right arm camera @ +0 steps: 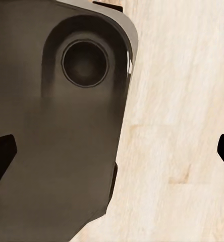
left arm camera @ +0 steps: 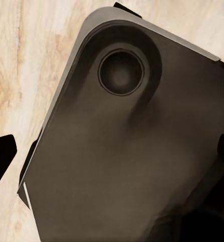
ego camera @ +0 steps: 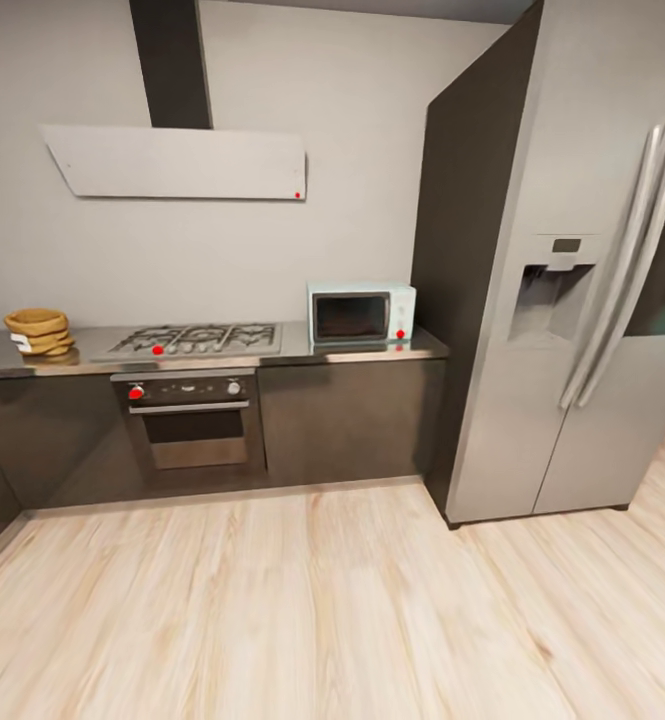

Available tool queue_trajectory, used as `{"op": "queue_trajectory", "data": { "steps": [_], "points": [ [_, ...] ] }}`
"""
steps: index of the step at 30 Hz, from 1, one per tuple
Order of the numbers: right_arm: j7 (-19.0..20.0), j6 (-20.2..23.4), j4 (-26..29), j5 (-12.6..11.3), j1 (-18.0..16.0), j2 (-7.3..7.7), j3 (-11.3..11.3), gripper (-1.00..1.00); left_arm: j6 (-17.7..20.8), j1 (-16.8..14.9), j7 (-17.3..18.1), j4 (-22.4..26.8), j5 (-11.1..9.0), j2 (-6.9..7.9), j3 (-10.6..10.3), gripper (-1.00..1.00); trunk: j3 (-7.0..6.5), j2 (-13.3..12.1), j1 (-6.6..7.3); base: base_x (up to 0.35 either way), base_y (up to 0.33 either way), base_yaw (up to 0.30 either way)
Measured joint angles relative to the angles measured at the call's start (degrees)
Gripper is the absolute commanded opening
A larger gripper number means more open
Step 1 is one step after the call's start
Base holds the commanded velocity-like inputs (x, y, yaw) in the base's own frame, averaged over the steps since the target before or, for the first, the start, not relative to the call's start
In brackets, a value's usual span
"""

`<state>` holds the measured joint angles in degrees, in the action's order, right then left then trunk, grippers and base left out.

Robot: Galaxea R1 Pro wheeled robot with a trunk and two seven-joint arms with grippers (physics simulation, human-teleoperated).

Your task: In the kitchen, take the popcorn bag from the countertop, put it into the microwave, and heat it until the popcorn is cooked so the cooked popcorn ends up inside the bag.

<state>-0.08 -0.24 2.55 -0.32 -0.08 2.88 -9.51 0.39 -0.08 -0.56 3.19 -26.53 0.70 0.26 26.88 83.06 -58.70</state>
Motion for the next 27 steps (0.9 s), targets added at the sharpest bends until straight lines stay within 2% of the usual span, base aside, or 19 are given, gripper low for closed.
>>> {"op": "queue_trajectory", "data": {
  "steps": [16, 27],
  "points": [
    [0.0, 0.2, 0.0, 0.0, 0.0, 0.03, 0.0, 1.00, 0.1, 0.0, 0.0, 0.0, 0.0, 0.00, 0.0, 1.00, 0.00, 0.0, 0.00, 0.322, -0.002, 0.000],
    [0.0, 0.0, 0.0, 0.1, 0.0, 0.00, 0.0, 1.00, 0.0, 0.0, 0.0, 0.0, 0.0, 0.00, 0.0, 1.00, 0.00, 0.0, 0.00, 0.322, -0.098, 0.000]
  ]
}}
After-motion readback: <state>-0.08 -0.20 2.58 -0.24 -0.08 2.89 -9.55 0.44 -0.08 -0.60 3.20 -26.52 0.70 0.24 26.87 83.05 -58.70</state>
